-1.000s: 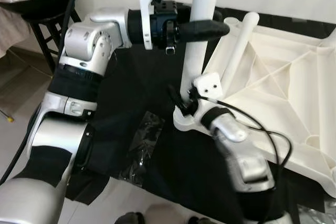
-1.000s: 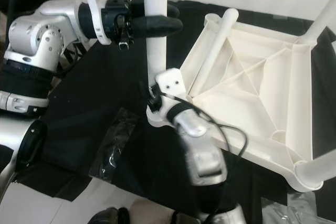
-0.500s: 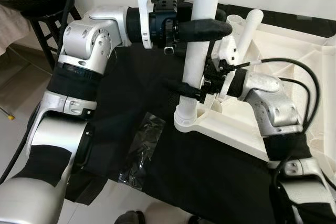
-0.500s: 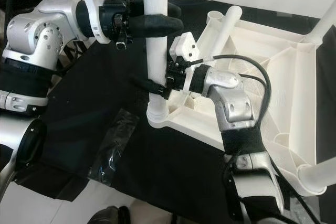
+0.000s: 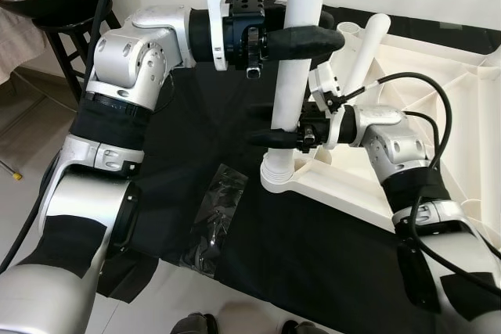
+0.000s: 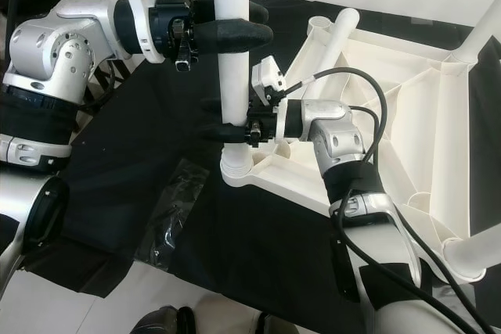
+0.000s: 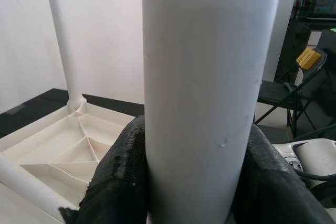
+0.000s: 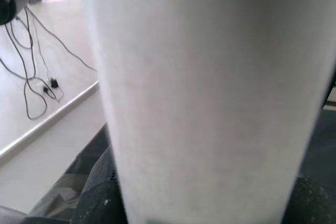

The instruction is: Building children table

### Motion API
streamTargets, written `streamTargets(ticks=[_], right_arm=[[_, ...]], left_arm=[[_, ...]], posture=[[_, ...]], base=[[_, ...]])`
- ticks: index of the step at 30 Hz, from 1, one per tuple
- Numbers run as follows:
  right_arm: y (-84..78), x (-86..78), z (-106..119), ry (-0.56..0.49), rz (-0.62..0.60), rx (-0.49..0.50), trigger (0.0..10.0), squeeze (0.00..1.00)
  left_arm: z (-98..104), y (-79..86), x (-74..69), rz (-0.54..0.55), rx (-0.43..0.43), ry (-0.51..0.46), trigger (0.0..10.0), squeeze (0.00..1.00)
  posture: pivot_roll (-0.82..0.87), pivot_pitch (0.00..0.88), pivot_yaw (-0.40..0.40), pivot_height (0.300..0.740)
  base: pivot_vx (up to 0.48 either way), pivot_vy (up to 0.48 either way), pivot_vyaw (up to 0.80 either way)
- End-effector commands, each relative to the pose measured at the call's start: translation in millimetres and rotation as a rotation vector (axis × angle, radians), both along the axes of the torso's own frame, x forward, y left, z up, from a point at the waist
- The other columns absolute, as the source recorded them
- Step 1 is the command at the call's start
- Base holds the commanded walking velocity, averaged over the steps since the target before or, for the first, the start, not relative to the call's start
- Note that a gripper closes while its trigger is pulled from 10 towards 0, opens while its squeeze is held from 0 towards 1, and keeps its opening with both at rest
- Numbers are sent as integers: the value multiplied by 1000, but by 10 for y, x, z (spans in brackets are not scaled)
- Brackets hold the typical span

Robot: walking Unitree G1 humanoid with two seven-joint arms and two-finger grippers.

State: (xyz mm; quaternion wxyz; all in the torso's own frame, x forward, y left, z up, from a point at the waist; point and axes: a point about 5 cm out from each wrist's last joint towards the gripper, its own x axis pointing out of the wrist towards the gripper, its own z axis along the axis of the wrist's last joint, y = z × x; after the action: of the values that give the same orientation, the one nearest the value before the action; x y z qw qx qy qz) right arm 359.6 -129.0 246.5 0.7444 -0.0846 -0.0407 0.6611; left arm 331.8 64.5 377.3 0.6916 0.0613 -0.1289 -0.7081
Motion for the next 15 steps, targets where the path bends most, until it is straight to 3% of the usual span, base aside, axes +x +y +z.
streamTargets(ticks=[1, 7, 8, 11, 14, 15], right_arm=[[-127, 76, 29, 1, -91, 22, 0, 0], [-142, 48, -50, -59, -127, -6, 0, 0], [-118, 23, -64, -85, -149, -17, 0, 0], [-34, -64, -115, -109, -260, -10, 0, 0], [85, -201, -226, -94, -290, -16, 0, 0], [200, -224, -327, -69, -411, -6, 0, 0]], left_arm=[[-76, -39, -19, -40, 46, 19, 0, 0], [-69, -58, 5, -14, 43, -3, 353, 0], [-72, -55, 23, 0, 41, 8, 10000, 1000], [-82, -57, 19, -3, 47, 17, 10000, 1000], [-80, -50, 20, 3, 41, 24, 10000, 1000], [-83, -44, 31, 15, 35, 29, 10000, 1000]], posture=[[40, 155, 35, 740], [34, 156, 34, 740], [25, 157, 31, 740], [24, 160, 24, 740], [10, 164, 25, 740], [6, 171, 28, 740]], base=[[0, 0, 0], [0, 0, 0], [0, 0, 0], [0, 0, 0], [0, 0, 0], [0, 0, 0]])
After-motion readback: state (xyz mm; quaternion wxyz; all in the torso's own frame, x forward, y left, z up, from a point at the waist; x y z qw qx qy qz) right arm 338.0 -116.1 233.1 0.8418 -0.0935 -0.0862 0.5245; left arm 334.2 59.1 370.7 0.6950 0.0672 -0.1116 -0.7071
